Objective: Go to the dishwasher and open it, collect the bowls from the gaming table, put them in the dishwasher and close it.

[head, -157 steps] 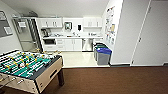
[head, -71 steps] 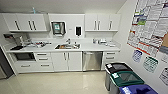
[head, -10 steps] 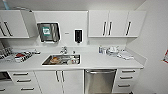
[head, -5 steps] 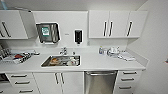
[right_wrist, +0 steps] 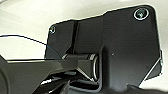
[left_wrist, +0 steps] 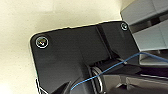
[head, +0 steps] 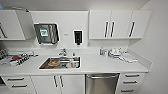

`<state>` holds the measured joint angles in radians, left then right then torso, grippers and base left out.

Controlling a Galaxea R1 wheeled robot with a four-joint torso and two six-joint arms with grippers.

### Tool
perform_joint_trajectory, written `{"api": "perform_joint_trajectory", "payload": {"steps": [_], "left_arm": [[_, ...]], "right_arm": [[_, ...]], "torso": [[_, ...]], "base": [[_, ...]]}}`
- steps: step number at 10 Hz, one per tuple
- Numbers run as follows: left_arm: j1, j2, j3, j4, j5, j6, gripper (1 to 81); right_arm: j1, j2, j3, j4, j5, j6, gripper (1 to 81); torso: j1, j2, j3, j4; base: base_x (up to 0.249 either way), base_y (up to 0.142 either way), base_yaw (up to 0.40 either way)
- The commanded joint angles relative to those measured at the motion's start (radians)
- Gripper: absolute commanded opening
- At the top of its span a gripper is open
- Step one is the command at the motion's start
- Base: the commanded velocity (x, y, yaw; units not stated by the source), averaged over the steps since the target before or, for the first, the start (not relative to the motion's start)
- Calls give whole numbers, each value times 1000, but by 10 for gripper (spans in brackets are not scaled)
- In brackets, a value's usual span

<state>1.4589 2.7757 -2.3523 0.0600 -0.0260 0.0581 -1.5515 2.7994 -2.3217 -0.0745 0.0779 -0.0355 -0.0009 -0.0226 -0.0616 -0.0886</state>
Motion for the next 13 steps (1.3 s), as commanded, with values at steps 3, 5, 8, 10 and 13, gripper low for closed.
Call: {"api": "perform_joint_trajectory", "payload": {"steps": [3,5,8,10,13], "left_arm": [[-50,-16,10,9,49,9,811],[-48,-13,10,9,49,9,811],[-47,-11,8,9,49,9,811],[-45,-11,7,9,47,9,811],[-45,-11,7,9,47,9,811]], "right_arm": [[47,-12,10,-7,-52,-3,811],[47,-12,9,-8,-52,-3,811],[44,-12,6,-8,-52,-3,811],[47,-10,3,-8,-53,-3,811],[47,-10,3,-10,-52,-3,811]], "torso": [[1,0,0,0],[1,0,0,0],[1,0,0,0],[1,0,0,0],[1,0,0,0]], "base": [[134,0,0],[134,0,0],[134,0,0],[134,0,0],[134,0,0]]}}
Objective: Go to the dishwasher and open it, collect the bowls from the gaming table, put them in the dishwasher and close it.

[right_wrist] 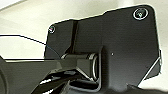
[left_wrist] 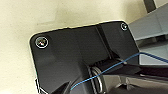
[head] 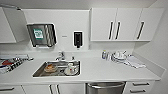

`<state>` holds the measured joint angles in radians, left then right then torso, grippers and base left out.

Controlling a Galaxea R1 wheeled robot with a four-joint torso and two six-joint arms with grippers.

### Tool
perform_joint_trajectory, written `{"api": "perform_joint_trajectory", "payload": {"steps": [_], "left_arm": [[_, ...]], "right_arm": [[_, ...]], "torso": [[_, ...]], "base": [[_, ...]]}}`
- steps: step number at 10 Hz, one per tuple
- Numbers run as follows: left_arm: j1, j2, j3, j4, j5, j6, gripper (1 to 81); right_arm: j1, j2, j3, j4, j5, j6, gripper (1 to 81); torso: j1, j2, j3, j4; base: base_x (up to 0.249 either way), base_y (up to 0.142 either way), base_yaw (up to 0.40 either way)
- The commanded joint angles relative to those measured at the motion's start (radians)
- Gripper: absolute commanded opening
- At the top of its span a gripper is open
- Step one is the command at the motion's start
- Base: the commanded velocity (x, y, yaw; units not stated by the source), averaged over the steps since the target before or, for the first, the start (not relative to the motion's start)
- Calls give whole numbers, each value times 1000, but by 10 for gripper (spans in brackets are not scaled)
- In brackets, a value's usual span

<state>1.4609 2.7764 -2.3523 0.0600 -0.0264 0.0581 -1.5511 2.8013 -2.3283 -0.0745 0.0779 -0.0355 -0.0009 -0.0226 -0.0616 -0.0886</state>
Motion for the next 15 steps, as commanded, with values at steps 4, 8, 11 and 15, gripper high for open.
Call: {"api": "perform_joint_trajectory", "payload": {"steps": [4,8,11,15], "left_arm": [[-46,-13,5,9,48,9,811],[-46,-12,4,9,48,9,811],[-46,-13,4,1,49,8,811],[-46,-131,160,-2,46,-3,811]], "right_arm": [[47,-4,5,-10,-52,-3,811],[44,-4,1,-7,-52,-3,811],[47,-6,-3,2,-52,-1,811],[70,-53,64,5,-101,11,811]], "torso": [[1,0,0,0],[1,0,0,0],[1,0,0,0],[1,0,0,0]], "base": [[134,0,0],[82,0,0],[0,0,0],[0,0,0]]}}
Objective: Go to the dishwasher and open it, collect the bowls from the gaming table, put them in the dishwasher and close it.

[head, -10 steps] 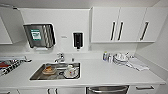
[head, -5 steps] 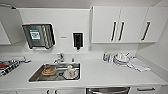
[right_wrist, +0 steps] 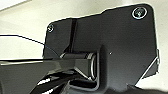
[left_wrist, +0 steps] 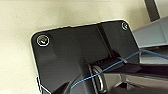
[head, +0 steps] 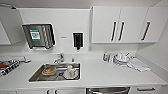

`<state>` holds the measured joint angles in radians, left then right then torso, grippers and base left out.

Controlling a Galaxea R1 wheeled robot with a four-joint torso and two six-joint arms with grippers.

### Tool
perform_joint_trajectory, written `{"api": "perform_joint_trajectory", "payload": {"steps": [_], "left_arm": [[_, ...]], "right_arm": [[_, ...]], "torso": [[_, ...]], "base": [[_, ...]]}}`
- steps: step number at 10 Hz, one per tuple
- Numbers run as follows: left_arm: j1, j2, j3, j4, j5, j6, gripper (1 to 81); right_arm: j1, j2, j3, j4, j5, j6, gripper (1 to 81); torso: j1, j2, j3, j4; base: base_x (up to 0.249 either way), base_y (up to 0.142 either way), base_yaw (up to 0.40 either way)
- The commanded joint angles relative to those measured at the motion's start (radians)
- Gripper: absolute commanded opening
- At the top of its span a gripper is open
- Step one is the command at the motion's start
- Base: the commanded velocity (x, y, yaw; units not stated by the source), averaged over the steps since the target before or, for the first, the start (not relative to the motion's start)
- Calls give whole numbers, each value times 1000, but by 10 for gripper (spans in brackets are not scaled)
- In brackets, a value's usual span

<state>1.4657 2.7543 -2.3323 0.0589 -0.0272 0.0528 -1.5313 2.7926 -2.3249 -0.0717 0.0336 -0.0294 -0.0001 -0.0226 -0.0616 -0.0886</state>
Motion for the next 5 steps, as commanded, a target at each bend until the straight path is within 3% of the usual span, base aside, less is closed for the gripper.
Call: {"api": "perform_joint_trajectory", "payload": {"steps": [1,2,4,5], "left_arm": [[-51,-172,230,-2,8,2,811],[-51,-226,295,4,-54,2,811],[-51,-298,369,2,-77,2,811],[-51,-332,401,1,-99,2,811]], "right_arm": [[55,-78,108,3,-55,5,811],[65,-123,174,9,-57,9,811],[88,-245,332,50,-63,35,811],[96,-324,436,50,-58,35,811]], "torso": [[0,0,0,0],[0,0,0,0],[0,0,0,0],[64,-100,0,0]], "base": [[0,0,0],[0,0,0],[0,0,0],[0,0,0]]}}
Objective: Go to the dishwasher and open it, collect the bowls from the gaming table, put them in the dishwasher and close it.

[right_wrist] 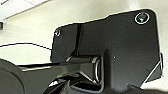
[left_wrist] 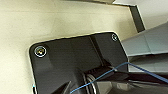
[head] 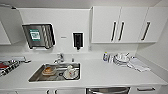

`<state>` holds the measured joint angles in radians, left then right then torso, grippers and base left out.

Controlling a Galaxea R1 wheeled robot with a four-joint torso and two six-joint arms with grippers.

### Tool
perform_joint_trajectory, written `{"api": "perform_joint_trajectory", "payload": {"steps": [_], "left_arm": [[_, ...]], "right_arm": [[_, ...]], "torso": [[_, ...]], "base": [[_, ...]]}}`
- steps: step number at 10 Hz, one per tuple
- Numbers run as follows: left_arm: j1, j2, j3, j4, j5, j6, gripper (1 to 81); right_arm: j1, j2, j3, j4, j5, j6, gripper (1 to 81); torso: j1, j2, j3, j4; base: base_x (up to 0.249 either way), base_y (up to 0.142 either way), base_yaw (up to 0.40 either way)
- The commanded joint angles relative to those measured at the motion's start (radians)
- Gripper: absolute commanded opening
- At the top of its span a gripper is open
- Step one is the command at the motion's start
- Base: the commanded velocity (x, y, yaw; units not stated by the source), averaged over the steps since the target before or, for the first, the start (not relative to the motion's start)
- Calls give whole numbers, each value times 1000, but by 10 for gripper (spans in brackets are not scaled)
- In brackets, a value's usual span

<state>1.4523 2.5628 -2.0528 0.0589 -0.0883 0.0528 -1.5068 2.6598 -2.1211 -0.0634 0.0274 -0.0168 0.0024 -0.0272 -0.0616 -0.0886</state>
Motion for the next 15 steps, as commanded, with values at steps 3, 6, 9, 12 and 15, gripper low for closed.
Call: {"api": "perform_joint_trajectory", "payload": {"steps": [3,6,9,12,15], "left_arm": [[-37,-310,304,2,-71,2,811],[-37,-470,496,7,-142,2,811],[-45,-602,663,13,-182,4,811],[-100,-694,770,13,-206,9,811],[-194,-778,900,21,-185,6,811]], "right_arm": [[118,-433,495,63,-49,26,811],[180,-622,685,100,-12,31,811],[259,-740,797,152,2,41,811],[326,-759,822,162,3,92,811],[368,-754,828,163,2,112,811]], "torso": [[93,-146,0,0],[159,-253,-96,0],[216,-344,-168,0],[281,-445,-169,0],[340,-538,-188,0]], "base": [[0,0,0],[0,0,0],[0,0,0],[0,0,0],[0,0,0]]}}
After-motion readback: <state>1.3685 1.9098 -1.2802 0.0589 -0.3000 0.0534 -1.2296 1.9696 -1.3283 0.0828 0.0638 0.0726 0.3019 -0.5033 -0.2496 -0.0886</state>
